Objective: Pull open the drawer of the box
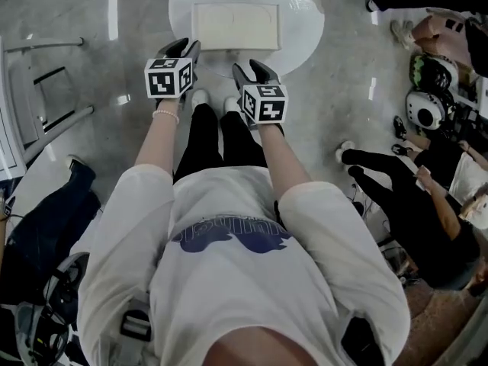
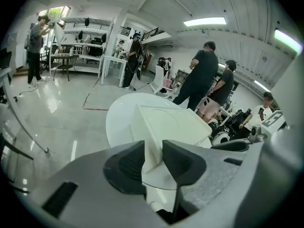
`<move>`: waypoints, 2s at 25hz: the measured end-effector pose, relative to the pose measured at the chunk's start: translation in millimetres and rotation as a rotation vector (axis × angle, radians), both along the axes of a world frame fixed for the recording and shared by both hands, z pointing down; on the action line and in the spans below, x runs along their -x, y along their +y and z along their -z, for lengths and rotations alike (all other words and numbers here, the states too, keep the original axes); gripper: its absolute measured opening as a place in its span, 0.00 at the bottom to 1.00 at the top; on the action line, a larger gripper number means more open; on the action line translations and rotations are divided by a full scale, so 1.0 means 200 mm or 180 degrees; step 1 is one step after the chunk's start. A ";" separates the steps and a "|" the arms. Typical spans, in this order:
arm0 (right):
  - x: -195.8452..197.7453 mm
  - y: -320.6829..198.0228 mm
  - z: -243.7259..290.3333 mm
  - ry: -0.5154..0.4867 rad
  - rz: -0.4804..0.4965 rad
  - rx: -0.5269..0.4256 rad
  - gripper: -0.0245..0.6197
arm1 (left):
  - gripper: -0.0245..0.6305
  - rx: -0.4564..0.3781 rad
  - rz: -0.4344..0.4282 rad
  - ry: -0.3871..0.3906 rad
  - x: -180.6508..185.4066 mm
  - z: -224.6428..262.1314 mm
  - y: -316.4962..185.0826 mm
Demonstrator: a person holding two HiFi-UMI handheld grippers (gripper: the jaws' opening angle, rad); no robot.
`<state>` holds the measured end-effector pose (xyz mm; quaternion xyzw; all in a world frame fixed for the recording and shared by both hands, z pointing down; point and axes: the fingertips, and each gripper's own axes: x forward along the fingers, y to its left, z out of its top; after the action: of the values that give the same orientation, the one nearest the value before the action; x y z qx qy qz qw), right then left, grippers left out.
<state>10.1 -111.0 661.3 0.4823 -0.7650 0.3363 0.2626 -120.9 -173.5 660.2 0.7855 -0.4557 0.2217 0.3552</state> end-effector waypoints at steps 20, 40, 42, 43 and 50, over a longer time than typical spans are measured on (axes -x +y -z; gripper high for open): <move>0.09 -0.16 -0.29 -0.0049 -0.0455 0.0492 0.20 | 0.20 0.0018 -0.0020 0.0075 0.01 -0.01 0.00; 0.08 0.06 -0.29 0.0055 -0.0236 0.0506 0.14 | 0.20 -0.0002 0.0026 0.0003 0.01 -0.02 0.01; 0.07 0.11 -0.28 0.0043 -0.0204 0.0517 0.14 | 0.20 -0.0004 0.0045 -0.0002 0.00 -0.02 0.01; 0.07 0.13 -0.28 0.0044 -0.0182 0.0522 0.14 | 0.20 -0.0006 0.0049 -0.0009 0.00 -0.01 0.01; 0.06 0.27 -0.29 0.0022 -0.0100 0.0571 0.14 | 0.19 -0.0027 0.0080 -0.0053 0.00 -0.01 0.01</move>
<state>-1.8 -56.8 720.1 0.4699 -0.7233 0.4059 0.3021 -120.7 -170.7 662.5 0.7793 -0.4694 0.2219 0.3509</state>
